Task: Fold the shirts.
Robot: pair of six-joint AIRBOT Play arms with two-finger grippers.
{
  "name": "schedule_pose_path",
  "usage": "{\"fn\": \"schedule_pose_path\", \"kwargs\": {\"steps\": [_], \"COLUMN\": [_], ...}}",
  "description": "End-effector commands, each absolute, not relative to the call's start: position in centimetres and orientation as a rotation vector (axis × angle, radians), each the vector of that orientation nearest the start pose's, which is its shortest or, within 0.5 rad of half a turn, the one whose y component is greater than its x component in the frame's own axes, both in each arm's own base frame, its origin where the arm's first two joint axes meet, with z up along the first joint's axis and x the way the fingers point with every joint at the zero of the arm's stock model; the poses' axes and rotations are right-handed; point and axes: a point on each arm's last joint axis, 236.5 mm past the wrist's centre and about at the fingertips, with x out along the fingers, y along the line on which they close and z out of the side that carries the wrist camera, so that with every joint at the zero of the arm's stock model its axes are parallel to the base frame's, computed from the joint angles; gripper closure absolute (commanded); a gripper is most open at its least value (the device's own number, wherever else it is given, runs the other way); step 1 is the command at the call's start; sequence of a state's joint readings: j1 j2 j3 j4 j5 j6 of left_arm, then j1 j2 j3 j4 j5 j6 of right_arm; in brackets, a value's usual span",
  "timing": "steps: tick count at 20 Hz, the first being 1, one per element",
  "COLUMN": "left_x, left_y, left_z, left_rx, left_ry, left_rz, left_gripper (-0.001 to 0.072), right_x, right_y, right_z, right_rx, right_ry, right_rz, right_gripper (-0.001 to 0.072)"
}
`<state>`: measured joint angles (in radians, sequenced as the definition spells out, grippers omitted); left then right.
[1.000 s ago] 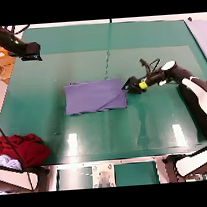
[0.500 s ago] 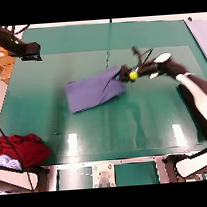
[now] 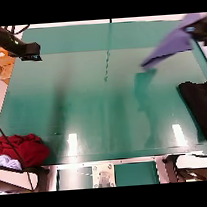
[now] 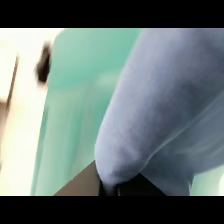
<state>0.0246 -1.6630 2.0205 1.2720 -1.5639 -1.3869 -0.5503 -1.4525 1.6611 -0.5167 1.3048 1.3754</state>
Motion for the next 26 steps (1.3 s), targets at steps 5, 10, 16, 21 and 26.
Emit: {"fn": "schedule_pose_path", "kwargs": {"steps": [5, 10, 16, 21, 26], "left_x": [47.8, 47.8, 47.8, 47.8, 47.7], "left_y": [-5.8, -5.8, -5.8, -5.8, -6.1], "left_z": [12.9, 12.9, 12.9, 12.9, 12.9], "left_rx": [-0.037, -0.037, -0.037, -0.041, -0.057], "left_ry": [1.168, 1.169, 1.17, 1.171, 1.173], "left_rz": [-0.347, -0.348, -0.347, -0.345, -0.346], "left_gripper": [0.0684, 0.0684, 0.0684, 0.0684, 0.0684], "right_x": [39.2, 35.0, 37.6, 40.4, 38.9], "right_y": [-27.1, -30.8, -30.3, -30.4, -30.4], "right_z": [22.5, 20.8, 24.9, 22.3, 18.2], "right_rx": [0.916, 0.925, 0.976, 1.011, 0.935], "right_ry": [0.508, 0.544, 0.368, 0.403, 0.561], "right_rz": [-0.126, -0.245, -0.152, -0.123, -0.149], "right_gripper": [0.0694, 0.0694, 0.0694, 0.0694, 0.0694]}}
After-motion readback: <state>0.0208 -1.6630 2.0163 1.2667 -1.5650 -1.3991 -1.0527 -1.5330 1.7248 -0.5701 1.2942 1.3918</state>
